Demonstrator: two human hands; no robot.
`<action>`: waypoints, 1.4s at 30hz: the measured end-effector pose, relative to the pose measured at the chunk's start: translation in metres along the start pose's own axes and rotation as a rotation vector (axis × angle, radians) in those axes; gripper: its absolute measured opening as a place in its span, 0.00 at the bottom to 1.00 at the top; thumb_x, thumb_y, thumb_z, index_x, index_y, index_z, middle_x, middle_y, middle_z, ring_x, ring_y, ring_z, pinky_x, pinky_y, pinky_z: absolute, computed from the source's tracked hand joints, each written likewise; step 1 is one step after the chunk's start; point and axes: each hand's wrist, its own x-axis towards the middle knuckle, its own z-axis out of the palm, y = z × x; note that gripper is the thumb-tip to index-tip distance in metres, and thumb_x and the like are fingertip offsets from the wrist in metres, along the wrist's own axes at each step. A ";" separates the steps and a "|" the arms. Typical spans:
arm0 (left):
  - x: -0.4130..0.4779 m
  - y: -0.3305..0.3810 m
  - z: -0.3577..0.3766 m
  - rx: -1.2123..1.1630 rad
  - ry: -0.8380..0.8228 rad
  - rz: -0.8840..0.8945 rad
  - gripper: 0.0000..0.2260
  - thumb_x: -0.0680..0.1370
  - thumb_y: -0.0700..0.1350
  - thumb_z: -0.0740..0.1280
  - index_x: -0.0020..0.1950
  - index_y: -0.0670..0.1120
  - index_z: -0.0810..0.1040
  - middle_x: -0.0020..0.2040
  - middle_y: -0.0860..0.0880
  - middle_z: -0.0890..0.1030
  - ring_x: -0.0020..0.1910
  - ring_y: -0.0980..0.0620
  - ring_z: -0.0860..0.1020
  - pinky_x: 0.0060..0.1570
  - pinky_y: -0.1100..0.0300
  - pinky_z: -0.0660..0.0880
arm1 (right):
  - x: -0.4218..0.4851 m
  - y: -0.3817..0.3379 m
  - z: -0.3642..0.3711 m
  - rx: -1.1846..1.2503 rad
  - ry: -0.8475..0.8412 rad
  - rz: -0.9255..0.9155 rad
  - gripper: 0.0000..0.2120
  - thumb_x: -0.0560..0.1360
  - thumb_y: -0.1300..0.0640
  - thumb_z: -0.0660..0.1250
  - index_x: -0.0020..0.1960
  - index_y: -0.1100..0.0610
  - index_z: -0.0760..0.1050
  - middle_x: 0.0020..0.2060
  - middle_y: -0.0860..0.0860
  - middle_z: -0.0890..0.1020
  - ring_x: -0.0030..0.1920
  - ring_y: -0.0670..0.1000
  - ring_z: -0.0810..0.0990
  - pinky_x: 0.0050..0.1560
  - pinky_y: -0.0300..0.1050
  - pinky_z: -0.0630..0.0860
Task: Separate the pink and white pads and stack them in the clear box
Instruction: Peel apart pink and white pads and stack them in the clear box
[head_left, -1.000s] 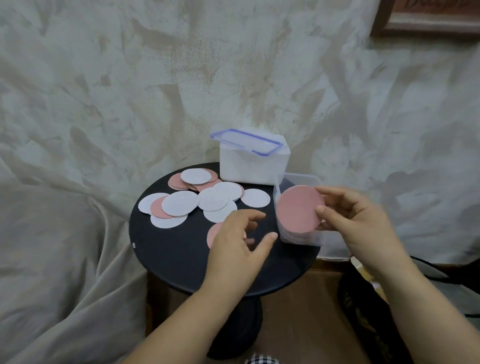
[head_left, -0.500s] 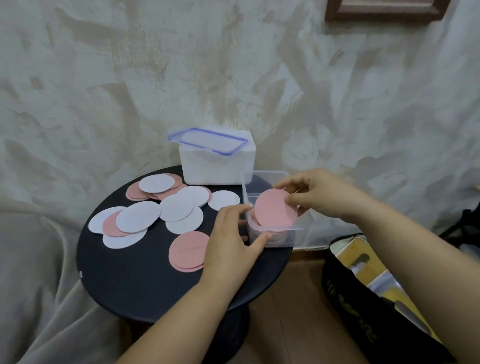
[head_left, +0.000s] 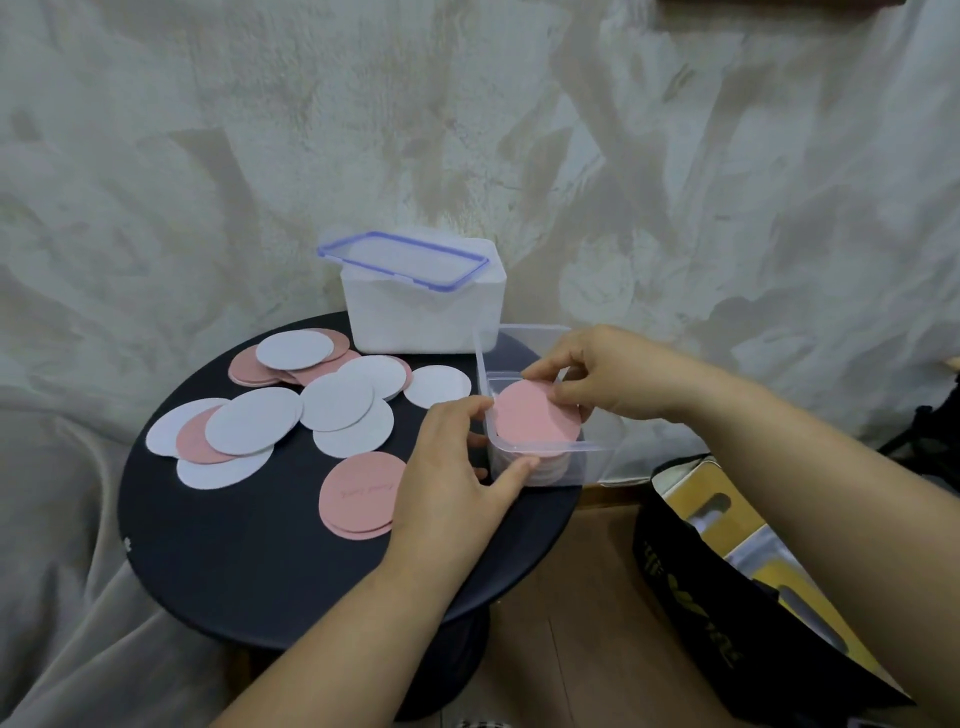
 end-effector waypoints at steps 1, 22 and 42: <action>0.000 0.000 0.000 -0.001 -0.001 0.000 0.23 0.68 0.49 0.75 0.61 0.52 0.71 0.53 0.59 0.70 0.49 0.61 0.74 0.44 0.59 0.78 | 0.000 0.000 0.001 -0.017 -0.007 -0.005 0.15 0.76 0.62 0.64 0.60 0.51 0.78 0.41 0.39 0.77 0.36 0.45 0.80 0.38 0.31 0.75; -0.003 0.000 -0.001 0.019 0.005 0.024 0.24 0.69 0.48 0.74 0.62 0.52 0.71 0.53 0.58 0.69 0.49 0.60 0.75 0.45 0.60 0.78 | -0.001 -0.002 0.004 -0.273 -0.090 -0.083 0.19 0.71 0.50 0.70 0.61 0.51 0.76 0.44 0.38 0.75 0.48 0.44 0.75 0.52 0.38 0.71; -0.042 -0.046 -0.106 0.550 -0.182 0.080 0.18 0.76 0.53 0.65 0.66 0.54 0.72 0.70 0.60 0.67 0.71 0.58 0.62 0.63 0.69 0.54 | -0.019 -0.048 0.027 -0.180 0.256 -0.355 0.14 0.74 0.53 0.67 0.60 0.48 0.77 0.61 0.46 0.75 0.56 0.39 0.71 0.58 0.32 0.65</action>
